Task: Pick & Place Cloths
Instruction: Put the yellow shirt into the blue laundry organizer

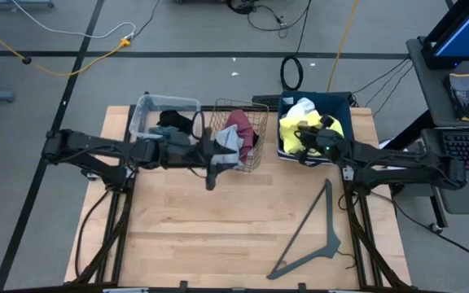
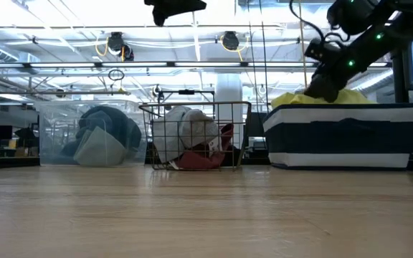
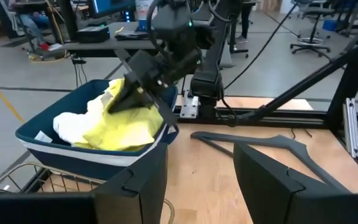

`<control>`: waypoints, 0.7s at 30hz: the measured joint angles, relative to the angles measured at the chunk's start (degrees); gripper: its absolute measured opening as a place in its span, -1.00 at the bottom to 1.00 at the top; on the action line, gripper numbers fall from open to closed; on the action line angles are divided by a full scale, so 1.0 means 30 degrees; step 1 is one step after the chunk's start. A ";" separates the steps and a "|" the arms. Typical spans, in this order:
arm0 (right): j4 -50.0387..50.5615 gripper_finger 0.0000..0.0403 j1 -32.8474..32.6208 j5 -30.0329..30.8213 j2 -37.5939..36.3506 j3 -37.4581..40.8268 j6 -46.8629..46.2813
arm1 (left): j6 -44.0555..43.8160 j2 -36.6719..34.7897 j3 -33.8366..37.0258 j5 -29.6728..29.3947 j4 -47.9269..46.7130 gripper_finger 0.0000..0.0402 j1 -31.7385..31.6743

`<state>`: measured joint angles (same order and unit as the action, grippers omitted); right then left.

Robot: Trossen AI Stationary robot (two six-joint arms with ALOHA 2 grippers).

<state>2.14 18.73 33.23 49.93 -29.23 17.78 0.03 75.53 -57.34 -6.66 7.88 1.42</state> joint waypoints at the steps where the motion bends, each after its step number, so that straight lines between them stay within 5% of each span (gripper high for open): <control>1: -0.0184 -1.00 -0.0090 0.0525 -0.0173 0.0000 0.0350 | 0.0071 0.0000 0.0000 -0.0218 0.0000 -0.07 0.0194; 6: -0.0797 -1.00 0.0278 0.2374 -0.0298 -0.0007 0.1835 | 0.0380 0.0000 0.0000 -0.0766 -0.0016 -0.07 0.0892; 14: -0.0652 -1.00 0.2285 0.2339 0.1411 -0.0007 0.1632 | 0.0400 0.0000 0.0000 -0.1317 -0.0109 -0.07 0.1280; 21: -0.0842 -1.00 0.4357 0.0005 0.3636 -0.0022 0.0912 | 0.0400 0.0007 0.0000 -0.1324 -0.0306 -0.07 0.1470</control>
<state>-0.38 31.80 33.24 60.83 -29.30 20.51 1.23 75.55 -57.34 -10.63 6.96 5.82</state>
